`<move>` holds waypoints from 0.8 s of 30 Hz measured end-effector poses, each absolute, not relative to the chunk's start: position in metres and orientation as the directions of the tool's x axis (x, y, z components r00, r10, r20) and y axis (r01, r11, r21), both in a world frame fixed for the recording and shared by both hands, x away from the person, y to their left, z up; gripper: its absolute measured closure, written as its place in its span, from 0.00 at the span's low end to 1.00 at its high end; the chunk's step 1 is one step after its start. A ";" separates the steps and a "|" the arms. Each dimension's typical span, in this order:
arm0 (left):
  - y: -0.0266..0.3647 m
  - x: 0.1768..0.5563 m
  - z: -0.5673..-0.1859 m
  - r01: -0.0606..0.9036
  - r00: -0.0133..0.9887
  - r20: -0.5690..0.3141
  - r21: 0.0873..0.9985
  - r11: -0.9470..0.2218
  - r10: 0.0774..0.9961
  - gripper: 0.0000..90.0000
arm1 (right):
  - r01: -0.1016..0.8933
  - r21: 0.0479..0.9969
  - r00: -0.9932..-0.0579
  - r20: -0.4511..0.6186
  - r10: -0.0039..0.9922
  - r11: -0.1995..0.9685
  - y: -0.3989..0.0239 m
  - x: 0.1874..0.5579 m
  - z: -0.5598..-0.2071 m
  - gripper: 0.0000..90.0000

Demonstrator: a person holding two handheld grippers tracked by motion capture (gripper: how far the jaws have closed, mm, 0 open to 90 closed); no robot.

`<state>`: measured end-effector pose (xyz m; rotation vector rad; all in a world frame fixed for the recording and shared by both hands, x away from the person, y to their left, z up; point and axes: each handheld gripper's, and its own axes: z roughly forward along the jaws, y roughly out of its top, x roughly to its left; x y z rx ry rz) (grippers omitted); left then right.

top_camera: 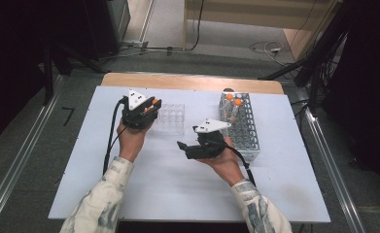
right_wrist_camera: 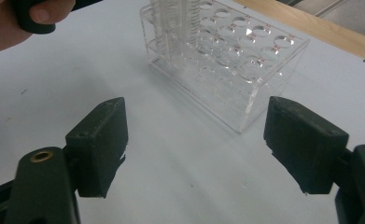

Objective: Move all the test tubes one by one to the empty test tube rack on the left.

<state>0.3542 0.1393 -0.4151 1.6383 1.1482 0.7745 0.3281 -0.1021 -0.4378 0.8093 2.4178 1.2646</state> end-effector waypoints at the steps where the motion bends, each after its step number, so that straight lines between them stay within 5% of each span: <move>1: 0.139 0.354 -0.416 0.329 0.358 -0.024 0.939 -0.102 0.934 0.78 | 0.342 0.821 -0.798 -0.003 0.603 0.456 -0.102 0.328 -0.438 0.23; 24: 0.141 0.352 -0.418 0.328 0.361 -0.032 0.940 -0.095 0.932 0.64 | 0.342 0.821 -0.799 -0.003 0.602 0.458 -0.103 0.328 -0.439 0.23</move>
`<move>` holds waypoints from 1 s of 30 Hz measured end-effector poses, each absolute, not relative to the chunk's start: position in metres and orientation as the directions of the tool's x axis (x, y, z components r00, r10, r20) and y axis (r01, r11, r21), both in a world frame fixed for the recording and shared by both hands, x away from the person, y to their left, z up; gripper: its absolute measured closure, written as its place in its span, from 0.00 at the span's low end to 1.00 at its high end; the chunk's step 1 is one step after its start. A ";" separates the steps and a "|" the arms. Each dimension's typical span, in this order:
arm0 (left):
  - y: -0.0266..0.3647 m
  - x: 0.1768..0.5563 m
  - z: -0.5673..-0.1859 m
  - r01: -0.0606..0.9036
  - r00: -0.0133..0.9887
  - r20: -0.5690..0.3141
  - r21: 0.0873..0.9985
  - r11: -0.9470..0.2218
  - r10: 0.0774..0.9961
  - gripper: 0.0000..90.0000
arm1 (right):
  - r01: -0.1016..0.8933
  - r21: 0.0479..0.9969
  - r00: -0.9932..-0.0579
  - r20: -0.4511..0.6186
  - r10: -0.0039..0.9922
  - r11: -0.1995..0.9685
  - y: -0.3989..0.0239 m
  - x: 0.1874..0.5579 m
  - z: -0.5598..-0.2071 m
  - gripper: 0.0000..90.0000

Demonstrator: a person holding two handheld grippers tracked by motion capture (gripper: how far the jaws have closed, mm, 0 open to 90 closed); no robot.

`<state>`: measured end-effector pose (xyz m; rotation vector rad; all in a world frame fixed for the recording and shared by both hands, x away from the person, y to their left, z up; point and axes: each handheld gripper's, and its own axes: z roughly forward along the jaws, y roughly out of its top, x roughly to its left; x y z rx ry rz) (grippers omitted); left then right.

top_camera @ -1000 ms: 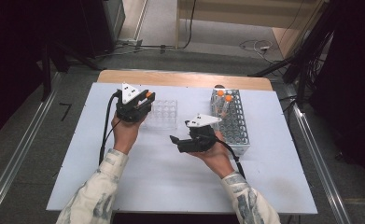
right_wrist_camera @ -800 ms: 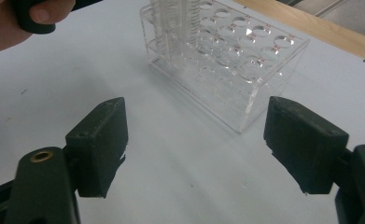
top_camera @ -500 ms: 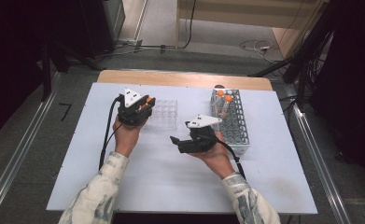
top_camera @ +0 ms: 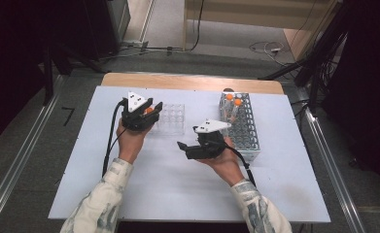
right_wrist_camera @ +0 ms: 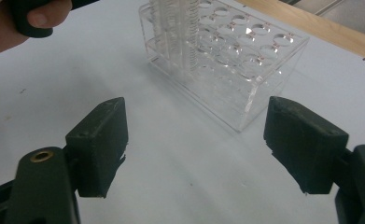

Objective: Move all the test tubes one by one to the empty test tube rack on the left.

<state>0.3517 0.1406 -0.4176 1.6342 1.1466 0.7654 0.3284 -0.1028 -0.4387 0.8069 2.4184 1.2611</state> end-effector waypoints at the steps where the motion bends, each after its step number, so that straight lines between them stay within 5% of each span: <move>1: 0.141 0.351 -0.417 0.329 0.362 -0.033 0.940 -0.094 0.932 0.62 | 0.342 0.821 -0.798 -0.004 0.603 0.458 -0.103 0.329 -0.438 0.23; 17: 0.136 0.333 -0.411 0.335 0.376 -0.082 0.941 -0.053 0.923 0.27 | 0.352 0.848 -0.753 0.004 0.658 0.397 -0.129 0.334 -0.423 0.23; 30: 0.135 0.313 -0.424 0.345 0.396 -0.094 0.937 -0.053 0.913 0.22 | 0.369 0.858 -0.665 -0.024 0.747 0.357 -0.175 0.349 -0.411 0.23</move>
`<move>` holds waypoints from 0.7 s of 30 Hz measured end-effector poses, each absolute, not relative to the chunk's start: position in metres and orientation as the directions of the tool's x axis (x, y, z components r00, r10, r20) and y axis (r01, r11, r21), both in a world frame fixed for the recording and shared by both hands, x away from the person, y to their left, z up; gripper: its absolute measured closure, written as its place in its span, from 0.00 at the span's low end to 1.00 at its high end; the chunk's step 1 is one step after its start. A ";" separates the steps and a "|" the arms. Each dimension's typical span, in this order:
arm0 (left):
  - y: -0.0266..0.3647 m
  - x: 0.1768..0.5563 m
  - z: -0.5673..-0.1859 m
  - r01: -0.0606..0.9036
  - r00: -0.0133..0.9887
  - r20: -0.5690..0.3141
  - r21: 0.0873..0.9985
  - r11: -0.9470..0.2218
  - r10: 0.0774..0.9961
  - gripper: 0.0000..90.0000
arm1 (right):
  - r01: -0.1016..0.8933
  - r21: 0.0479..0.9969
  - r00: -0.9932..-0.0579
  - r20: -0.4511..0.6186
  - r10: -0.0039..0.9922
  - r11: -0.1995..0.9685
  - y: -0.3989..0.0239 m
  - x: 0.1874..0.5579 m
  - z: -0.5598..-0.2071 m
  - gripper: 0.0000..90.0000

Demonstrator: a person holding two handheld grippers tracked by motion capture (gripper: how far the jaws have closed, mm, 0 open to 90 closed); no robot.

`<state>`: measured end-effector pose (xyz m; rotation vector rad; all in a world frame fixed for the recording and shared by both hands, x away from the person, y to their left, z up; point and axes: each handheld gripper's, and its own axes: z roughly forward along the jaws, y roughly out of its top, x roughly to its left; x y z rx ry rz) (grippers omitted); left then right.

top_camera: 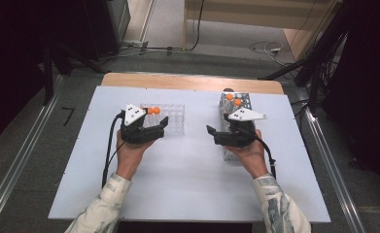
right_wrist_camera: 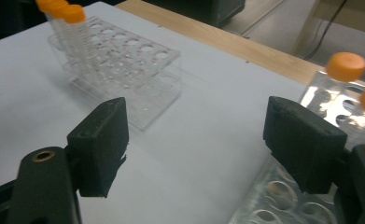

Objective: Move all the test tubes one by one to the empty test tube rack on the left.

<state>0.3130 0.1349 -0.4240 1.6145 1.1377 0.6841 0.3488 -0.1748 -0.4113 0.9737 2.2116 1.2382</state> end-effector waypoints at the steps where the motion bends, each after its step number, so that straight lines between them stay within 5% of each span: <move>1: 0.134 0.311 -0.424 0.341 0.402 -0.096 0.939 -0.052 0.911 0.22 | 0.369 0.858 -0.658 -0.030 0.752 0.357 -0.178 0.351 -0.410 0.23; 21: 0.137 0.288 -0.432 0.351 0.439 -0.092 0.933 -0.077 0.894 0.13 | 0.417 0.860 -0.538 -0.028 0.843 0.295 -0.222 0.391 -0.417 0.23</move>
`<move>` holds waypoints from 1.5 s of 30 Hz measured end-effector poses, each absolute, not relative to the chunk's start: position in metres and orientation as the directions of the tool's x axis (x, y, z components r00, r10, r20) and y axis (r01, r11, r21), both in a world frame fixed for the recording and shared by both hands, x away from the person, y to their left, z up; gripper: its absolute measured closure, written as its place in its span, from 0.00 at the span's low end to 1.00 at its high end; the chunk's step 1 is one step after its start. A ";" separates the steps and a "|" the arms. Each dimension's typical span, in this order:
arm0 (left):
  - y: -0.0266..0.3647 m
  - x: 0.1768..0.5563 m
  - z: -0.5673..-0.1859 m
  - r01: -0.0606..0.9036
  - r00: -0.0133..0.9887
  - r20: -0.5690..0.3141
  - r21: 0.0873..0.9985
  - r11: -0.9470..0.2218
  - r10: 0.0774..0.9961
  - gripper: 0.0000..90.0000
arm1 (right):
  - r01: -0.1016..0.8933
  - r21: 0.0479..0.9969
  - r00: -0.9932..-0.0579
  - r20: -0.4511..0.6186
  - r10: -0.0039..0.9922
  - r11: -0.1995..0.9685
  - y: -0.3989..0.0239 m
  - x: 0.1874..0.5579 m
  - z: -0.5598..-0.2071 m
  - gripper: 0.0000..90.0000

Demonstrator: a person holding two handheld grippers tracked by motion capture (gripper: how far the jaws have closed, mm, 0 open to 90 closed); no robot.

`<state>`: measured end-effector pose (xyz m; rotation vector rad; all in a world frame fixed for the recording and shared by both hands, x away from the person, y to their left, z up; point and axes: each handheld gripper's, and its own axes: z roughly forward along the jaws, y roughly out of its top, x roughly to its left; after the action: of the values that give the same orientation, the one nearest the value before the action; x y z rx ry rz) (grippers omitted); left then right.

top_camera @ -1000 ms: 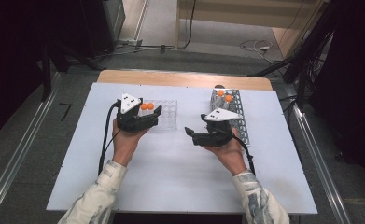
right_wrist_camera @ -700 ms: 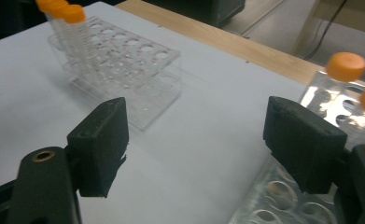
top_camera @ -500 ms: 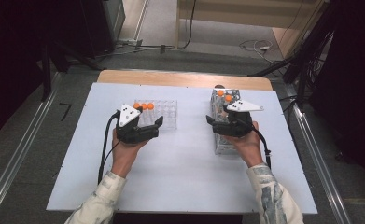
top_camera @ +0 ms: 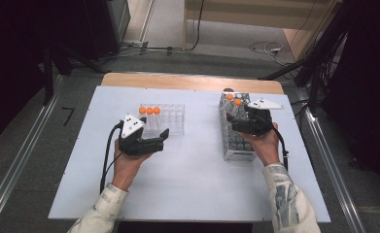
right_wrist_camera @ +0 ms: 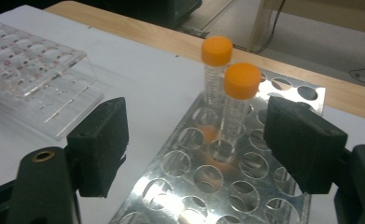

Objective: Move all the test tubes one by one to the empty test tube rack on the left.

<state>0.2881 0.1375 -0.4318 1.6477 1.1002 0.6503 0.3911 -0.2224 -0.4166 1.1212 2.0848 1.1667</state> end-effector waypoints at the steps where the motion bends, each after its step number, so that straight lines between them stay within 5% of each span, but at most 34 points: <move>1: 0.138 0.287 -0.432 0.351 0.436 -0.094 0.933 -0.073 0.895 0.13 | 0.418 0.859 -0.533 -0.031 0.846 0.295 -0.224 0.393 -0.418 0.23; 14: 0.142 0.283 -0.435 0.355 0.432 -0.092 0.932 -0.075 0.897 0.13 | 0.428 0.844 -0.530 -0.057 0.846 0.325 -0.235 0.423 -0.431 0.38; 35: 0.143 0.285 -0.437 0.361 0.428 -0.093 0.930 -0.075 0.899 0.14 | 0.401 0.829 -0.618 -0.070 0.783 0.390 -0.238 0.445 -0.444 0.78; 45: 0.140 0.285 -0.439 0.369 0.435 -0.093 0.926 -0.083 0.896 0.15 | 0.394 0.843 -0.616 -0.053 0.786 0.366 -0.240 0.443 -0.440 0.79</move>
<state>0.2852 0.1403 -0.4386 1.6628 1.1157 0.6423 0.4435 -0.2400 -0.4399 1.0219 2.1808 1.1624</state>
